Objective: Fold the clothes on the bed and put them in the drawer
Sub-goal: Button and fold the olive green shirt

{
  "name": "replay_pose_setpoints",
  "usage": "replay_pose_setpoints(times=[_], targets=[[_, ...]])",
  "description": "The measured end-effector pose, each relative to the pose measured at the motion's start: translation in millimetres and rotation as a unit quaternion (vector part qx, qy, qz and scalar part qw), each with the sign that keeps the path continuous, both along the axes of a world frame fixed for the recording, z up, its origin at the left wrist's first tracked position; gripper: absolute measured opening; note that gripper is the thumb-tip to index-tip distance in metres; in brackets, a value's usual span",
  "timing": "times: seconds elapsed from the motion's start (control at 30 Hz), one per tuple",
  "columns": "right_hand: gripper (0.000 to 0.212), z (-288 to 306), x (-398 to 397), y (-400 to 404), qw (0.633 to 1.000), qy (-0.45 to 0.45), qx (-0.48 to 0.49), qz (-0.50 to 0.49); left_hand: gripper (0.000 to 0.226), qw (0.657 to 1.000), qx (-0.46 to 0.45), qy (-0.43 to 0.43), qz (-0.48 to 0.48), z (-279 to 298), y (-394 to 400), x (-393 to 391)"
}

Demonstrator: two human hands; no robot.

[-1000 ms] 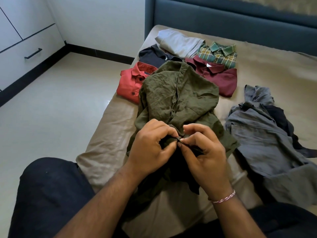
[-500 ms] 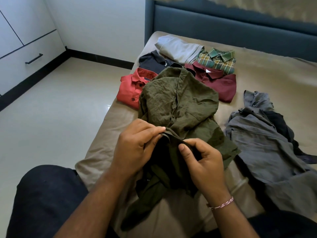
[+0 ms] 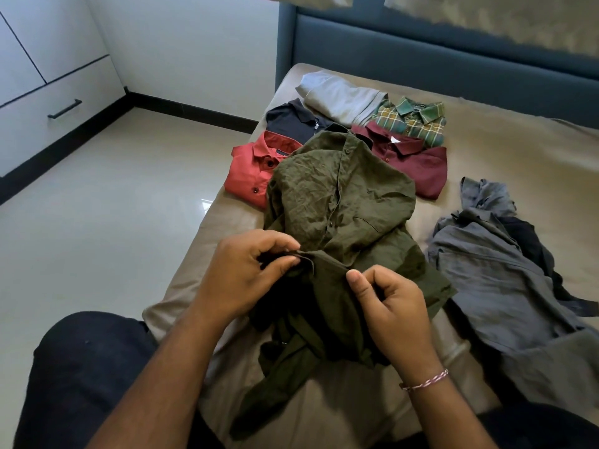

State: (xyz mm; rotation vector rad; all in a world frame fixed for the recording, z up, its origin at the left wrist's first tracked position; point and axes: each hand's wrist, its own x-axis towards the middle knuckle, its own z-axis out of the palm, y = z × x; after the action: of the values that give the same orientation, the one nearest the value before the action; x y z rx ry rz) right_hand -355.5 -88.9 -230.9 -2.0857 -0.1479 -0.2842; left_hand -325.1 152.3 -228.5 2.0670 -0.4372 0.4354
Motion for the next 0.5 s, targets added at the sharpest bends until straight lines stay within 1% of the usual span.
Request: replay_pose_setpoints(times=[0.07,0.1,0.13,0.2,0.23,0.27,0.3,0.33,0.37,0.4,0.43,0.47,0.5], targets=[[0.046,-1,1,0,1.0,0.008,-0.008,-0.019,0.007,0.999,-0.033,0.02,0.001,4,1,-1],[0.045,1,2,1,1.0,0.007,-0.007,-0.025,0.007,0.998,-0.032,0.047,-0.029,8,4,-1],[0.04,3,5,0,0.999,-0.002,-0.005,-0.031,0.009,0.993,-0.024,0.087,-0.082,13,9,0],[0.021,6,16,-2,0.998,-0.02,0.005,-0.067,0.013,0.965,0.002,0.172,-0.197,21,18,-3],[0.011,6,27,-4,0.995,-0.011,0.013,-0.1,0.015,0.954,0.001,0.198,-0.227,21,20,-4],[0.007,-1,42,-8,0.99,0.021,0.01,-0.137,0.016,0.95,-0.026,0.209,-0.232,19,20,-5],[0.012,-1,57,-8,0.985,0.069,0.003,-0.16,0.016,0.955,-0.056,0.202,-0.212,16,17,-3],[0.024,-3,69,-8,0.979,0.122,0.013,-0.163,0.018,0.965,-0.075,0.182,-0.174,8,12,0],[0.039,-6,79,-8,0.975,0.159,0.042,-0.148,0.028,0.978,-0.057,0.151,-0.131,-1,7,5],[0.055,-8,87,-5,0.971,0.188,0.084,-0.12,0.042,0.986,-0.005,0.13,-0.105,-7,3,9],[0.064,-14,88,0,0.966,0.215,0.102,-0.098,0.054,0.984,0.05,0.136,-0.104,-16,0,10],[0.07,-18,91,6,0.97,0.214,0.072,-0.088,0.059,0.976,0.095,0.155,-0.122,-21,0,14],[0.071,-26,84,13,0.978,0.192,-0.007,-0.086,0.056,0.963,0.119,0.189,-0.152,-26,2,12]])
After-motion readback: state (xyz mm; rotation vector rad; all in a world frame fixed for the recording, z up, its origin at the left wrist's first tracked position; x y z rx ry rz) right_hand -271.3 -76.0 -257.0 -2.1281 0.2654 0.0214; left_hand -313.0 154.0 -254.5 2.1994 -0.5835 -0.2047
